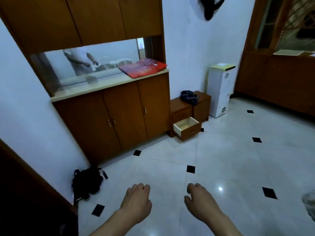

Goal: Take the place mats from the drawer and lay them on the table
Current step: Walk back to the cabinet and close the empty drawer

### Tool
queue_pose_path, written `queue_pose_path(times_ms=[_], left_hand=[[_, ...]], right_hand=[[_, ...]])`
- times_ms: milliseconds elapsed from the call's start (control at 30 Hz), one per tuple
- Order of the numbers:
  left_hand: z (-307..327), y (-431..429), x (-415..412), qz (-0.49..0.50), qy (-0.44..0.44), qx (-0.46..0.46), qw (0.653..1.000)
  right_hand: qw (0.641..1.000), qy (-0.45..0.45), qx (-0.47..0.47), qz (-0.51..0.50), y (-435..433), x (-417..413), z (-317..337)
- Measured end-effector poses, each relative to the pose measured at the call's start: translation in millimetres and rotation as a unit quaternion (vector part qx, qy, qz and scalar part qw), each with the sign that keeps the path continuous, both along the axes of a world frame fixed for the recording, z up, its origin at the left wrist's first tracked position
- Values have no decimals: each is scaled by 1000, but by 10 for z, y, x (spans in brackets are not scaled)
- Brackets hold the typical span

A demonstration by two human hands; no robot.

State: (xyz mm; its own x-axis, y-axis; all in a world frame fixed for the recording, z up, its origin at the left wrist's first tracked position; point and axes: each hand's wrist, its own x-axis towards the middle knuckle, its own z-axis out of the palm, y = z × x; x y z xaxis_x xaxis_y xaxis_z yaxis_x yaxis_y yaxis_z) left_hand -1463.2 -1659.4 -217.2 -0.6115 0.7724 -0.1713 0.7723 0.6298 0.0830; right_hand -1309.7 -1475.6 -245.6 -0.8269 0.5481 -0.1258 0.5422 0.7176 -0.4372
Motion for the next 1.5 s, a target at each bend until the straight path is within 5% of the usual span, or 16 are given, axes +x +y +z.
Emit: queue_pose_path(times_ms=[333,933,1500], left_hand=[[-227,1473,-1216,21,-5,12,1000],[-447,5538,-3241,-125,-10,4,992],[-713,8419,-4449,49,-27,-46,997]], right_hand=[[999,-37,14,18,1518,-1213,25],[980,-100,-12,-174,4780,-2576,-163],[994,-86,7,62,8462,-4733,-369]])
